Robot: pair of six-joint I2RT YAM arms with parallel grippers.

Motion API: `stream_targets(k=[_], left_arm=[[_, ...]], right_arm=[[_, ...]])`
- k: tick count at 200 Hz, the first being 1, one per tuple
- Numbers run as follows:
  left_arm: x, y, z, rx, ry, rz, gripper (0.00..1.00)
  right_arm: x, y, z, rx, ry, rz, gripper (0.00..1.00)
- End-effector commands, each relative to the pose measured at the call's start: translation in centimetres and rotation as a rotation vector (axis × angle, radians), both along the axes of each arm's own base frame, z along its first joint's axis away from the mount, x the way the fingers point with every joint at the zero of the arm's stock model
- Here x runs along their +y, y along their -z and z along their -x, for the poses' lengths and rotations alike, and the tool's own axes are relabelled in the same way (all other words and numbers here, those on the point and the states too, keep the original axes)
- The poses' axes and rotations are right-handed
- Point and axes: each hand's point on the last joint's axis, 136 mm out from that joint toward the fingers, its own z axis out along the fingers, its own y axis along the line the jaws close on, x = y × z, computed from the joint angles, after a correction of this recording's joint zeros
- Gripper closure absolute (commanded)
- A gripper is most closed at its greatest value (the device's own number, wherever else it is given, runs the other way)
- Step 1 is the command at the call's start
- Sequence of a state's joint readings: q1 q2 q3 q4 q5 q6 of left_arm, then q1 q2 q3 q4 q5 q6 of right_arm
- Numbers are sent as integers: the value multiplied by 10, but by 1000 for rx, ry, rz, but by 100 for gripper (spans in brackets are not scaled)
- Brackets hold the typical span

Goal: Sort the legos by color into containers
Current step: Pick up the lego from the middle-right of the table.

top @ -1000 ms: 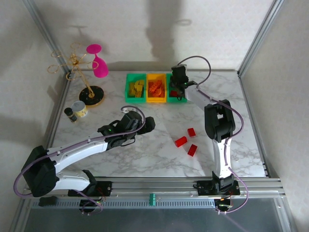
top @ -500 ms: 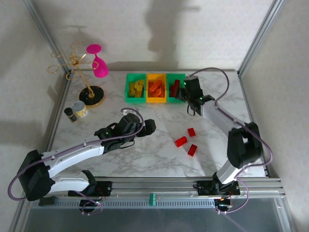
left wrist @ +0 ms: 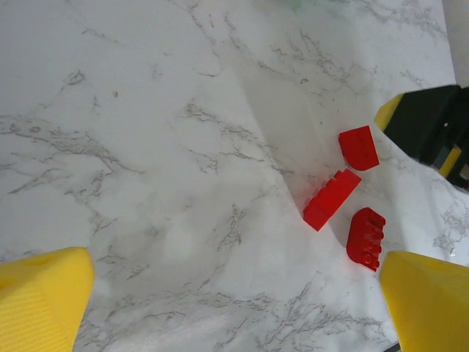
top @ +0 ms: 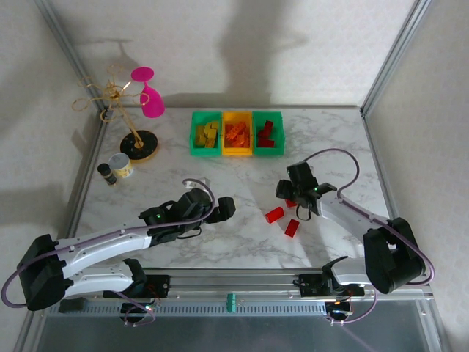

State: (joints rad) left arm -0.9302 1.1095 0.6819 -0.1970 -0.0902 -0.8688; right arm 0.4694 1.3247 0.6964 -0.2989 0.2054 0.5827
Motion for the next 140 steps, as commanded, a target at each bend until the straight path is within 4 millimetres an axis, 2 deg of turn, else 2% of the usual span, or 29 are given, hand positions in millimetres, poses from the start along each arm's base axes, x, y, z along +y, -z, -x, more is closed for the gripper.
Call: stream_targets(k=[1,29,47,64,95,140], left_arm=[[2,-2,-2,-17,-33,18,0],[3,-1,0,-16,-37,11,0],[5,-1,0,-17,-41,4,0],[6,-1,0,-16,-44,0,0],[8,-3,0,-21,-50,2,0],[12,-5,-1,-30,-60,-13,1]], right_arm=[[-1,17,18,45,30,-27,21],[-4,33,24,78,36,-12,20],[1,34,19,74,21,-21,21],[-3,33,13,59,42,9,23],[-1,29,-1,32,47,26,32],[2,38,-6,47,37,41,48]])
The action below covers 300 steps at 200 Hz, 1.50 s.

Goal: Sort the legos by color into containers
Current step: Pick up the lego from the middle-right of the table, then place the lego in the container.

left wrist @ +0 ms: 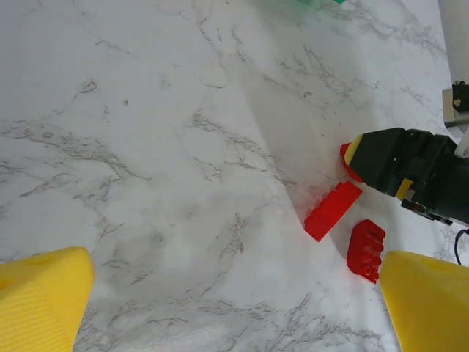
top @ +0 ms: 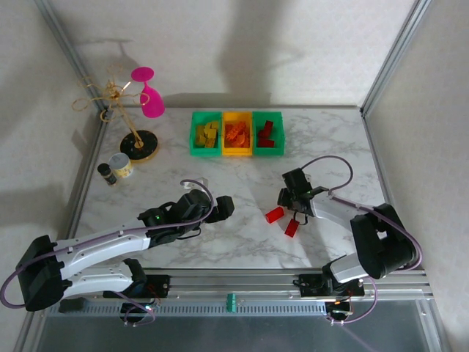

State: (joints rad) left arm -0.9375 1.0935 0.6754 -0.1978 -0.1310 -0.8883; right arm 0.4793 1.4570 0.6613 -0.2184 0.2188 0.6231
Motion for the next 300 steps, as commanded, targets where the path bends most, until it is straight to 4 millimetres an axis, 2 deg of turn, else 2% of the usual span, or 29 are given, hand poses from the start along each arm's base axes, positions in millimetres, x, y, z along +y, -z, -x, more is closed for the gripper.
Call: stream_targets(k=[1,42,67,91,138,160,187,196,213,226,244,258,287,300], left_arm=[[7,-2,1,-13,-23,-16,0],[7,-1,-1,-17,-28,-19,0],[6,-7,-4,-31,-32,-15,0],[7,-17,-11,-55,-51,-7,1],[16,-31,-32,-82,-100,-22,0],[21,-29,-43,-73,-123,-25,0],[26,-27,-52,-69,-143,-17,0],[26,-27,-54,-68,-146,-13,0],[25,-27,-57,-64,-151,-13,0],[24,-26,-58,-62,-147,-14,0],[23,-26,-58,-58,-147,-17,0],[24,-26,-58,-54,-153,-18,0],[24,-28,-54,-56,-147,-10,0],[24,-29,-51,-55,-139,-15,0]], right_arm=[[3,-3,-9,-26,4,13,48],[8,-15,-17,-62,-24,6,63],[13,-32,-29,-105,-49,1,66],[23,-56,-49,-162,-69,-1,67],[53,-106,-118,-311,-93,-7,67],[66,-118,-155,-364,-102,3,67],[66,-116,-202,-383,-74,15,66],[64,-110,-218,-372,-63,8,65],[64,-104,-242,-361,-66,20,55],[66,-104,-252,-356,-78,37,46],[67,-108,-252,-358,-85,31,39],[70,-115,-242,-364,-107,0,35],[72,-127,-204,-368,-132,-53,33],[69,-125,-183,-347,-132,-62,31]])
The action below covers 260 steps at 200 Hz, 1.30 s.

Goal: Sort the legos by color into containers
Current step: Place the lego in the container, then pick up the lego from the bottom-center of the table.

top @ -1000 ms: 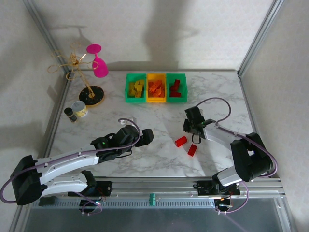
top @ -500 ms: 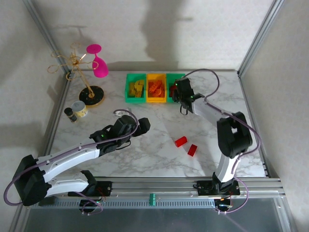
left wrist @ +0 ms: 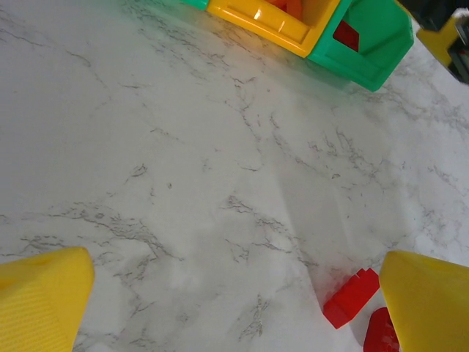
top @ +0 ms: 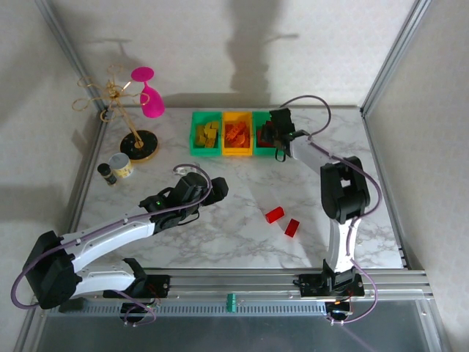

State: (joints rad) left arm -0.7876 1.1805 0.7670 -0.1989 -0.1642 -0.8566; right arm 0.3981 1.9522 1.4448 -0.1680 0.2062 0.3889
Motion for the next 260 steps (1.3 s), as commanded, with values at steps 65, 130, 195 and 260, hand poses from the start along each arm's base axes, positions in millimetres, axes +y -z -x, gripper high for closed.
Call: stream_targets(k=[65,130,195,260], left_arm=[[-1,-13,24,-10,54,21,0],[4,-5,47,-3,52,67,0],[3,4,66,4,54,80,0],[3,5,67,-3,50,73,0]], right_arm=[[-5,-9,140,109,-22,-43,24],[-5,5,226,212,21,-73,20],[4,45,292,311,122,-133,19],[5,68,290,318,178,-130,15]])
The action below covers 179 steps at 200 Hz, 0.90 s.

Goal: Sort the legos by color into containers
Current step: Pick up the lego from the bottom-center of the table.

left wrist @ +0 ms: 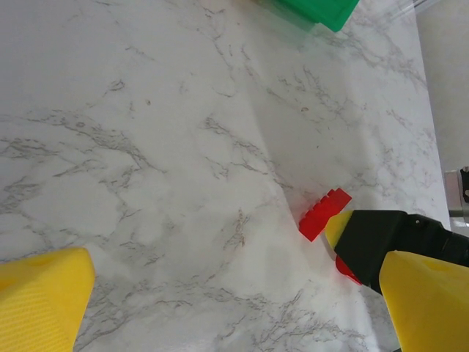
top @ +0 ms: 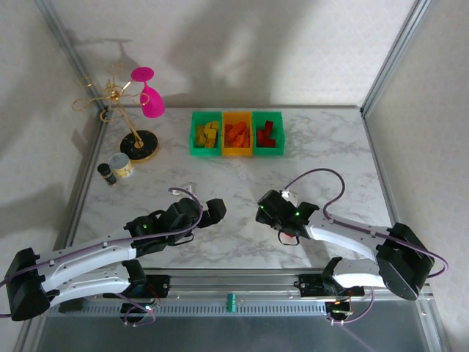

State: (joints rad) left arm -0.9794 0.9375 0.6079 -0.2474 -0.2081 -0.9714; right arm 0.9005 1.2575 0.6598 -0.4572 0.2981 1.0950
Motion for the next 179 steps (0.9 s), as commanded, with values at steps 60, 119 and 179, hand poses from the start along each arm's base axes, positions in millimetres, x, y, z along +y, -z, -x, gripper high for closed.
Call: stream_targets(k=[60,119,179], left_arm=[[14,2,-2,-11,-59,-41,0],[14,6,-5,-8,-66,-68,0],[16,5,-4,-12,-70,-74,0]], right_arm=[[7,16,-30,-24,69,29,14],[22,24,-51,-15,27,24,16],[29,32,-55,-4,-28,59,35]])
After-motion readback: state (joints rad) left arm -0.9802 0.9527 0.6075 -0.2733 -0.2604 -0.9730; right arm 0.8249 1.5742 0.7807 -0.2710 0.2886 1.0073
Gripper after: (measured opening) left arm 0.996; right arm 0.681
